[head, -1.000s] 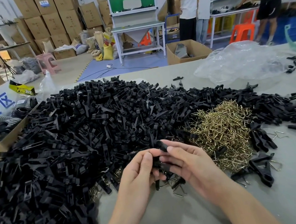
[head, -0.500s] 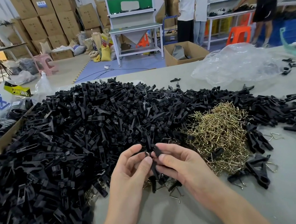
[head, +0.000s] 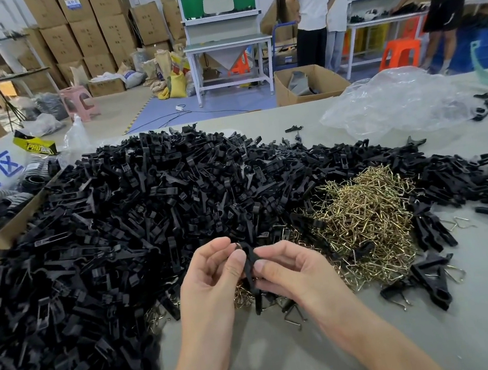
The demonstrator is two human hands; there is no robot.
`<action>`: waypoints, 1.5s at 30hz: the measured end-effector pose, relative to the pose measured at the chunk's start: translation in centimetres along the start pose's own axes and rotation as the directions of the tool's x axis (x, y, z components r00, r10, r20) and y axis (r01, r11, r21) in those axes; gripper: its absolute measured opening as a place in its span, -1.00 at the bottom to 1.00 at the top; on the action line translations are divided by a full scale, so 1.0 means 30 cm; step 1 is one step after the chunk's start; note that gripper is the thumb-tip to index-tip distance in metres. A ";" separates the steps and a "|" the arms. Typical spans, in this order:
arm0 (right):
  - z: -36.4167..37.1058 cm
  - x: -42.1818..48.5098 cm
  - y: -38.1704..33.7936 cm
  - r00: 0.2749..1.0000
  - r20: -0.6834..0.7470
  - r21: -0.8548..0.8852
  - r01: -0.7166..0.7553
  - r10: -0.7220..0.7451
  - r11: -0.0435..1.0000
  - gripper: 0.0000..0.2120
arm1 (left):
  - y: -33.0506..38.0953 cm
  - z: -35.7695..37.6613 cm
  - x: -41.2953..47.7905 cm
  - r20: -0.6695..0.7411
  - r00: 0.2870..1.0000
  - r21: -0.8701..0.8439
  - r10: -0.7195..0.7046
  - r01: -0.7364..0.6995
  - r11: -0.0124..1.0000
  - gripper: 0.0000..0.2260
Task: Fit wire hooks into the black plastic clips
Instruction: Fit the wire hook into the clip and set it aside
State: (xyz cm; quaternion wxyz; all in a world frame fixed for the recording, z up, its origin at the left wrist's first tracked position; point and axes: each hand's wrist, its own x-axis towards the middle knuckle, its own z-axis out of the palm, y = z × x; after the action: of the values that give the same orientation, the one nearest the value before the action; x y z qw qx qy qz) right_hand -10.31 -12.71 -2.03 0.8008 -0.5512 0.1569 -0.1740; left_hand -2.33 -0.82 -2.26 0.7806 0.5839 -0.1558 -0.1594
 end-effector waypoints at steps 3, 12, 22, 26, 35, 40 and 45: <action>0.005 -0.003 -0.005 1.000 -0.004 0.005 0.001 -0.001 1.000 -0.85 | -0.002 -0.001 0.003 -0.001 1.000 -0.012 -0.002 0.002 1.000 -0.69; 0.007 -0.015 -0.005 1.000 -0.003 -0.012 -0.003 0.003 1.000 -0.86 | -0.001 0.006 -0.003 -0.021 0.998 0.023 0.056 -0.055 0.998 -0.76; 0.005 -0.004 0.009 1.000 -0.001 0.004 -0.013 0.013 1.000 -0.85 | -0.016 -0.007 0.007 -0.024 0.999 0.017 0.037 -0.036 0.999 -0.68; 0.008 -0.004 0.016 1.000 0.005 -0.016 0.001 -0.001 1.000 -0.85 | -0.019 -0.012 0.011 -0.020 0.999 0.014 0.033 -0.033 0.999 -0.74; 0.011 -0.002 0.024 1.000 -0.009 0.027 -0.004 0.004 1.000 -0.88 | -0.017 -0.019 0.017 -0.017 0.999 0.014 0.033 -0.033 0.999 -0.71; 0.012 -0.006 0.022 1.000 -0.020 0.045 -0.005 0.006 0.999 -0.89 | -0.015 -0.018 0.012 -0.011 0.999 0.018 0.032 -0.032 0.999 -0.73; 0.016 -0.006 0.022 1.000 -0.023 -0.010 0.020 -0.021 1.000 -0.87 | -0.012 -0.010 0.009 -0.018 1.000 0.014 0.025 -0.025 1.000 -0.69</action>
State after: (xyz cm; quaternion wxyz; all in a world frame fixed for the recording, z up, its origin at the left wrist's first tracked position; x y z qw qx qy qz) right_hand -10.19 -12.01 -2.46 0.7944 -0.5546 0.1614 -0.1878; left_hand -1.99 -0.77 -2.68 0.7799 0.5887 -0.1573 -0.1432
